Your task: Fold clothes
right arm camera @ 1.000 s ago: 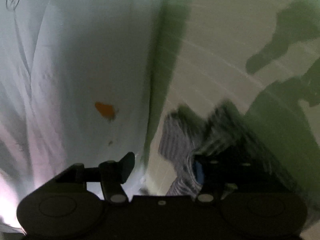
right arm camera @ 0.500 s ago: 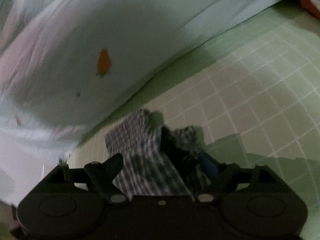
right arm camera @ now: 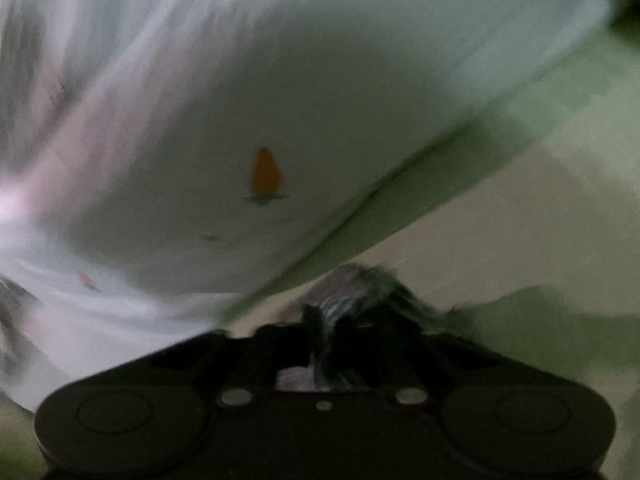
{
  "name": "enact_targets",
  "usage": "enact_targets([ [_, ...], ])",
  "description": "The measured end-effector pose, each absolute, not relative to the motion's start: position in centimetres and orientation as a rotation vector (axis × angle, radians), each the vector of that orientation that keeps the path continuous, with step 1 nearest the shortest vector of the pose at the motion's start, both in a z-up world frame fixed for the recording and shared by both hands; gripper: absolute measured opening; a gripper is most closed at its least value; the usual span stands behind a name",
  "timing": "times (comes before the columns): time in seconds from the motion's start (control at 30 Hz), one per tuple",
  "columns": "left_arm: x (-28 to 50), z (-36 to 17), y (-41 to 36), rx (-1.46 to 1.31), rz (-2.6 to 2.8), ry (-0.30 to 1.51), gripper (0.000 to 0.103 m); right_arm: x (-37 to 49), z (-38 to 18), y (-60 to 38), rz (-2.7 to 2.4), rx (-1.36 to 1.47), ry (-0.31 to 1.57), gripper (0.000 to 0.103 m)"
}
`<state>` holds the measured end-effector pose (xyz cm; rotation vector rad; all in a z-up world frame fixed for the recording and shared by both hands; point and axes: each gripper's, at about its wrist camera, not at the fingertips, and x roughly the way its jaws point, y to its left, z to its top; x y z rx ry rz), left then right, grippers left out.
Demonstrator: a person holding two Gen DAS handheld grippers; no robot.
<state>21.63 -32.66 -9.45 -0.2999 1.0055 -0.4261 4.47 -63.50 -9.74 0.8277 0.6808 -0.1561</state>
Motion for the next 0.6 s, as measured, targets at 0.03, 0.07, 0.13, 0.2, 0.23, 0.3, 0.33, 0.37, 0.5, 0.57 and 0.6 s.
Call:
enact_targets([
  [0.03, 21.5, -9.8, -32.4, -0.282, -0.393, 1.025, 0.063, 5.1, -10.0, -63.3, -0.227, 0.775, 0.748, 0.063],
  [0.07, 20.9, -9.9, -31.7, -0.302, -0.398, 1.016, 0.071, 4.8, -10.0, -63.2, -0.238, 0.754, 0.760, 0.064],
  [0.13, 20.2, -10.4, -30.8, -0.340, -0.401, 1.015, 0.090, 3.7, -9.9, -63.0, -0.245, 0.738, 0.751, 0.082],
  [0.2, 19.7, -11.1, -30.2, -0.376, -0.399, 1.029, 0.091, 2.3, -10.0, -62.7, -0.249, 0.748, 0.718, 0.094],
  [0.23, 19.7, -11.7, -30.4, -0.378, -0.392, 1.055, 0.091, 1.9, -10.4, -62.5, -0.248, 0.755, 0.722, 0.094],
  [0.3, 19.7, -13.0, -30.6, -0.367, -0.383, 1.116, 0.091, 2.1, -11.6, -62.2, -0.243, 0.759, 0.769, 0.095],
  [0.33, 19.7, -13.6, -30.8, -0.357, -0.382, 1.146, 0.091, 2.3, -12.4, -62.1, -0.244, 0.756, 0.797, 0.095],
  [0.37, 19.7, -14.0, -31.0, -0.358, -0.392, 1.153, 0.091, 2.6, -13.0, -61.9, -0.247, 0.757, 0.816, 0.095],
  [0.5, 19.9, -15.0, -31.8, -0.364, -0.431, 1.155, 0.091, 3.7, -14.8, -61.0, -0.231, 0.766, 0.850, 0.096],
  [0.57, 20.2, -15.3, -32.2, -0.369, -0.453, 1.145, 0.090, 4.2, -14.9, -60.5, -0.217, 0.725, 0.843, 0.097],
  [0.6, 20.4, -15.4, -32.5, -0.372, -0.467, 1.139, 0.089, 4.6, -15.0, -60.2, -0.211, 0.704, 0.847, 0.097],
])
